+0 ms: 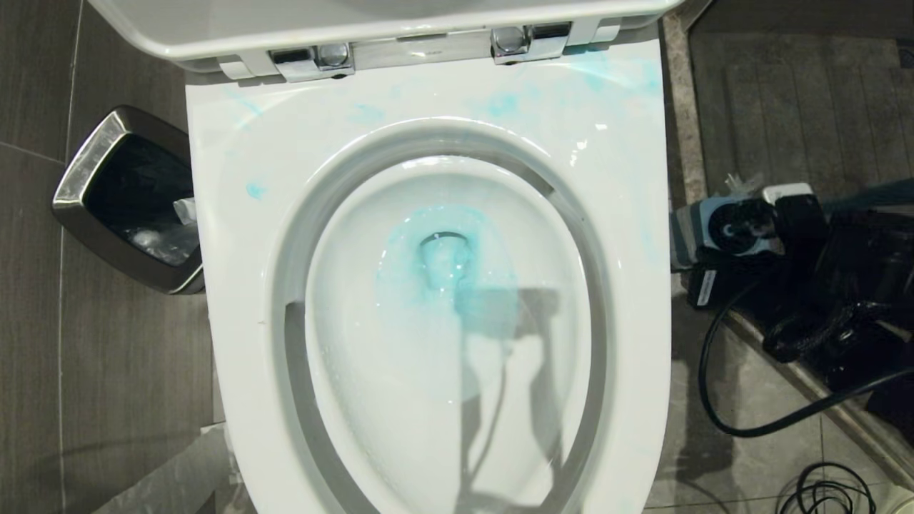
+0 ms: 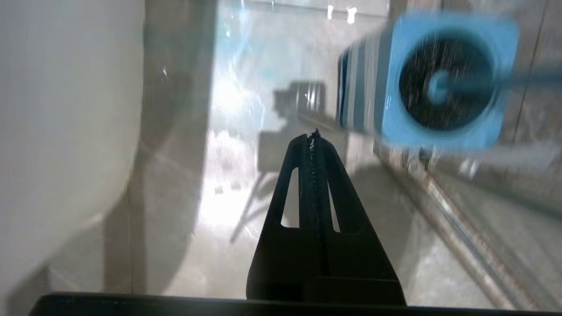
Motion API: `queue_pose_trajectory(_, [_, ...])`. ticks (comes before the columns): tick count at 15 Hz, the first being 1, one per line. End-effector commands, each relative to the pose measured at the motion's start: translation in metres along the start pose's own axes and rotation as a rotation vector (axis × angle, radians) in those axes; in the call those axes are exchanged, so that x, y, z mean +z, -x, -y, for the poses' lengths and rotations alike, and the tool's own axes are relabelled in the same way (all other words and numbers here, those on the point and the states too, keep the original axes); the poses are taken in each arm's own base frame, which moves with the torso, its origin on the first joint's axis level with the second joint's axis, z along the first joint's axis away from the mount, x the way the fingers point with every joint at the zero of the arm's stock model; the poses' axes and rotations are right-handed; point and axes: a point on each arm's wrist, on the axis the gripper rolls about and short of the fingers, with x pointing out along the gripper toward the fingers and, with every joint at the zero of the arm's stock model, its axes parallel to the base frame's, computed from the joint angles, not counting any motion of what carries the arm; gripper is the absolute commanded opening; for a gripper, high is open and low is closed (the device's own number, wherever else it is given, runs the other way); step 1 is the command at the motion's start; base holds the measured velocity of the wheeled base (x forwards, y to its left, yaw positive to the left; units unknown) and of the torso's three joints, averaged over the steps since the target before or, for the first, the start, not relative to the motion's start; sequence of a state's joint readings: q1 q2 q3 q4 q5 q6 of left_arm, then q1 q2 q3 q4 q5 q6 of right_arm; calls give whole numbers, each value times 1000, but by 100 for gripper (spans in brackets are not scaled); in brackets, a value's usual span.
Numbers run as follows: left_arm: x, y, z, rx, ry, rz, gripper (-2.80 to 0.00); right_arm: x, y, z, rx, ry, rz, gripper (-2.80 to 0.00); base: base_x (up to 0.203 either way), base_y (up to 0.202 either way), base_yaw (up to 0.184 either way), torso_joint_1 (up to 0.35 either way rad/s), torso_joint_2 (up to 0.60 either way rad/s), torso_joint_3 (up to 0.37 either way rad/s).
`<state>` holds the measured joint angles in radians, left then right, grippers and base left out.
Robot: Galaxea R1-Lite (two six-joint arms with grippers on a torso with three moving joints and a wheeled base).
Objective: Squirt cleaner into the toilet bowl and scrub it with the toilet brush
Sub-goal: Scrub the toilet bowl
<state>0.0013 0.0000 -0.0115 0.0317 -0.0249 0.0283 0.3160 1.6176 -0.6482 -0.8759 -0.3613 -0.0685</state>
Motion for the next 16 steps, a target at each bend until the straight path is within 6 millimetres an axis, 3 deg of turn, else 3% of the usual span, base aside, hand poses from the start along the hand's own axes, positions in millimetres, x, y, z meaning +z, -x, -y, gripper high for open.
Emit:
queue_pose_trajectory(1, [0,0,0,1,0,-2,-280,-37,8,2,-20,8,81,-280,0,0,0,0,0,0])
queue_pose_trajectory(4, [0,0,0,1,1,-2,-280,-70,29,11,-122,85,62,-280,0,0,0,0,0,0])
queue_pose_trajectory(8, [0,0,0,2,1,-3,-280,-86,39,28,-298,85,-24,-280,0,0,0,0,0,0])
queue_pose_trajectory(11, [0,0,0,1,1,-1,-280,-85,35,43,-367,73,-24,-280,0,0,0,0,0,0])
queue_pose_trajectory(12, [0,0,0,1,0,-3,-280,-85,35,45,-375,72,-26,0,0,0,0,0,0,0])
queue_pose_trajectory(16, [0,0,0,1,1,-3,-280,-79,28,47,-389,103,-6,0,0,0,0,0,0,0])
